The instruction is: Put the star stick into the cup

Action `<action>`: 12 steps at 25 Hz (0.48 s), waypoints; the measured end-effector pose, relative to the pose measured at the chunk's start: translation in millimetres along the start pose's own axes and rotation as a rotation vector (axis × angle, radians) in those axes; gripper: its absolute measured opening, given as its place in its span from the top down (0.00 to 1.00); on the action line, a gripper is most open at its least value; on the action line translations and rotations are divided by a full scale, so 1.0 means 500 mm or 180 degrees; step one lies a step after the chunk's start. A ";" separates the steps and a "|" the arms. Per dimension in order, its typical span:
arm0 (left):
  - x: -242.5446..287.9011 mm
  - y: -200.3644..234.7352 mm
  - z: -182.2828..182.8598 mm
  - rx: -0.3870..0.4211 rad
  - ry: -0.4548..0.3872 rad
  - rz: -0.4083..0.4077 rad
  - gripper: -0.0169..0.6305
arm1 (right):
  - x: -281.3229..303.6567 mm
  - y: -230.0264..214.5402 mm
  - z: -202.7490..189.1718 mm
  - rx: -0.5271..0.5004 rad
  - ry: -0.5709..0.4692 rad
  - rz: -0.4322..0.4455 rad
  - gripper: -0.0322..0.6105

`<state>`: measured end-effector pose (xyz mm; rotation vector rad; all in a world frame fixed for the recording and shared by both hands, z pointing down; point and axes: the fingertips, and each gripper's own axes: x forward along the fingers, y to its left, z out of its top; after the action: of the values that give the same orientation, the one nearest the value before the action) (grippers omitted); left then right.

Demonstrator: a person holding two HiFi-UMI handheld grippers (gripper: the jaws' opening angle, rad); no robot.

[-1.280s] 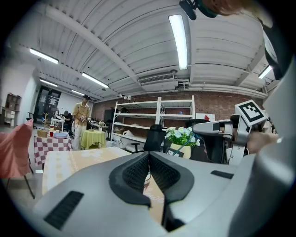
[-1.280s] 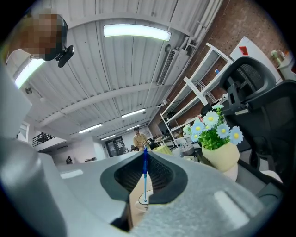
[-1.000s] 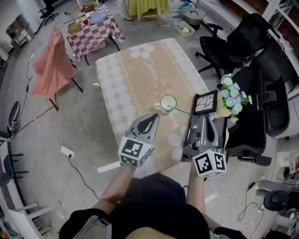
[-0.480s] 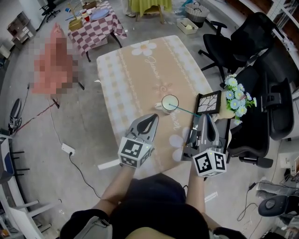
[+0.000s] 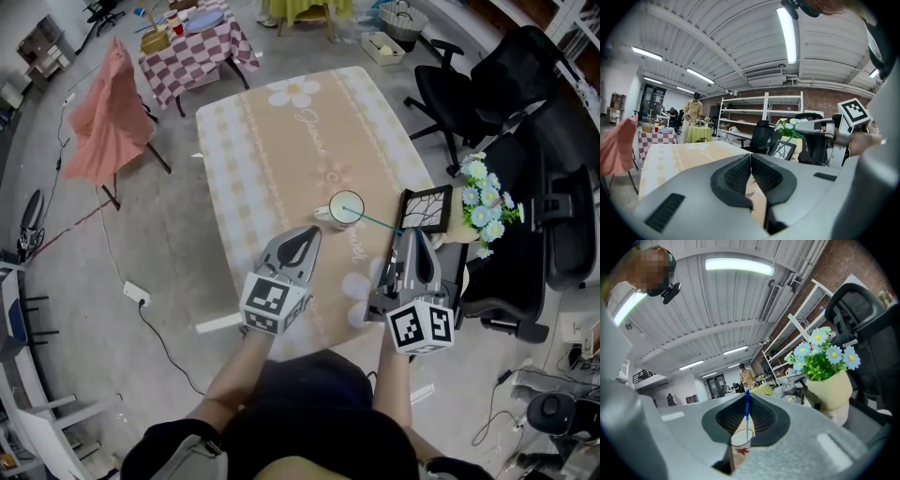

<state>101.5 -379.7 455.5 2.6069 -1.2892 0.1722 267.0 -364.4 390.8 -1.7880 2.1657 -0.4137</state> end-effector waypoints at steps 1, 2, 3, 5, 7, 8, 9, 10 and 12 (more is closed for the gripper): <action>0.001 0.002 -0.001 -0.0004 -0.0001 0.0010 0.95 | 0.003 0.001 -0.003 -0.0013 0.0008 0.0013 0.92; 0.002 0.005 -0.003 -0.0008 -0.0005 0.0020 0.96 | 0.006 0.002 -0.006 -0.0025 0.0016 0.0023 0.92; 0.003 0.007 -0.005 -0.0012 -0.0009 0.0030 0.95 | 0.010 0.003 -0.009 -0.0033 0.0023 0.0032 0.92; 0.003 0.012 -0.010 -0.0018 -0.0009 0.0049 0.95 | 0.015 0.003 -0.017 -0.0039 0.0037 0.0043 0.92; 0.001 0.016 -0.017 -0.0023 0.0006 0.0065 0.95 | 0.021 0.002 -0.025 -0.0041 0.0050 0.0047 0.92; 0.000 0.018 -0.021 -0.0026 0.0015 0.0074 0.95 | 0.023 0.002 -0.027 -0.0048 0.0055 0.0055 0.92; -0.002 0.020 -0.024 -0.0029 0.0025 0.0085 0.95 | 0.025 0.003 -0.029 -0.0060 0.0060 0.0061 0.92; -0.004 0.022 -0.028 -0.0033 0.0035 0.0097 0.95 | 0.027 0.004 -0.031 -0.0078 0.0065 0.0062 0.92; -0.006 0.026 -0.035 -0.0046 0.0051 0.0117 0.95 | 0.030 0.005 -0.036 -0.0113 0.0076 0.0056 0.92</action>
<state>89.1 -380.5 473.5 2.5659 -1.3288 0.1889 255.0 -378.0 405.5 -1.7899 2.2167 -0.3968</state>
